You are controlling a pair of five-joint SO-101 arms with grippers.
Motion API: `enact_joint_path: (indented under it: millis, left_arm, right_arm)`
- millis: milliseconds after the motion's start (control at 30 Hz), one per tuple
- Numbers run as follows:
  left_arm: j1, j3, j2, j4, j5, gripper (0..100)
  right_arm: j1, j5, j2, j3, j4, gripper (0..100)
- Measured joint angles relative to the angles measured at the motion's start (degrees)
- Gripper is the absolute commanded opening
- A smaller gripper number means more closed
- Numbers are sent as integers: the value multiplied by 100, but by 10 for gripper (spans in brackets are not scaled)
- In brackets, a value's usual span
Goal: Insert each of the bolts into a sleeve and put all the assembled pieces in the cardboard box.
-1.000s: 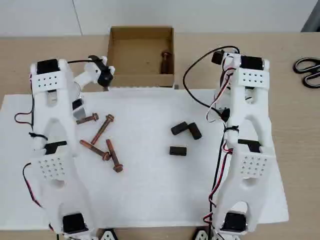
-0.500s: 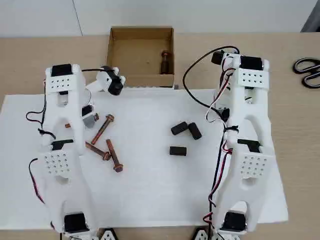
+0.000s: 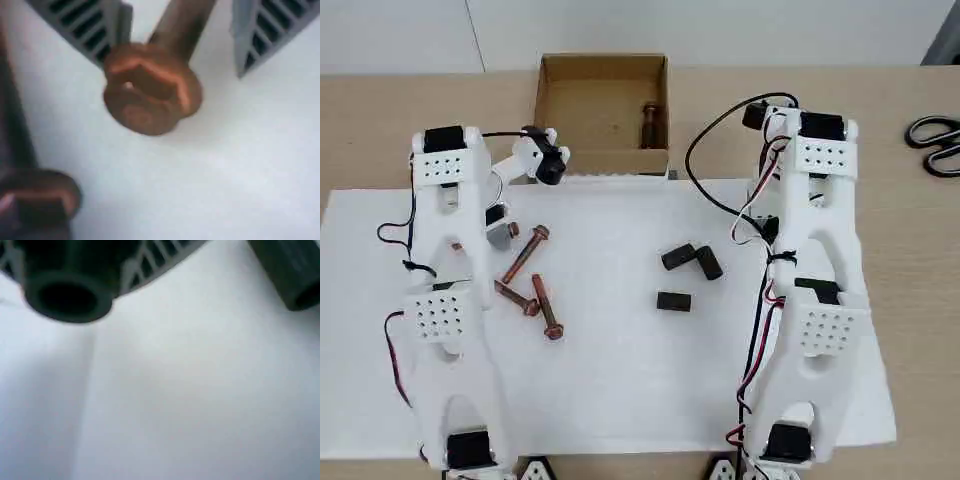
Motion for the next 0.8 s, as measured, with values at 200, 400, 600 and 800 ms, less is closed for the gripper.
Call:
enact_joint_path:
  millis: [200, 400, 600, 800]
  left_arm:
    - [26, -44, 35, 70, 0, 6]
    - [26, -70, 35, 70, 0, 6]
    - [26, 132, -422, 62, 0, 6]
    - [123, 1152, -1582, -26, 26, 6]
  right_arm:
    - [0, 0, 0, 0, 0, 2]
    - [-79, 0, 0, 0, 0, 2]
    - [-237, 0, 0, 0, 0, 2]
    - [-237, 0, -18, 0, 0, 2]
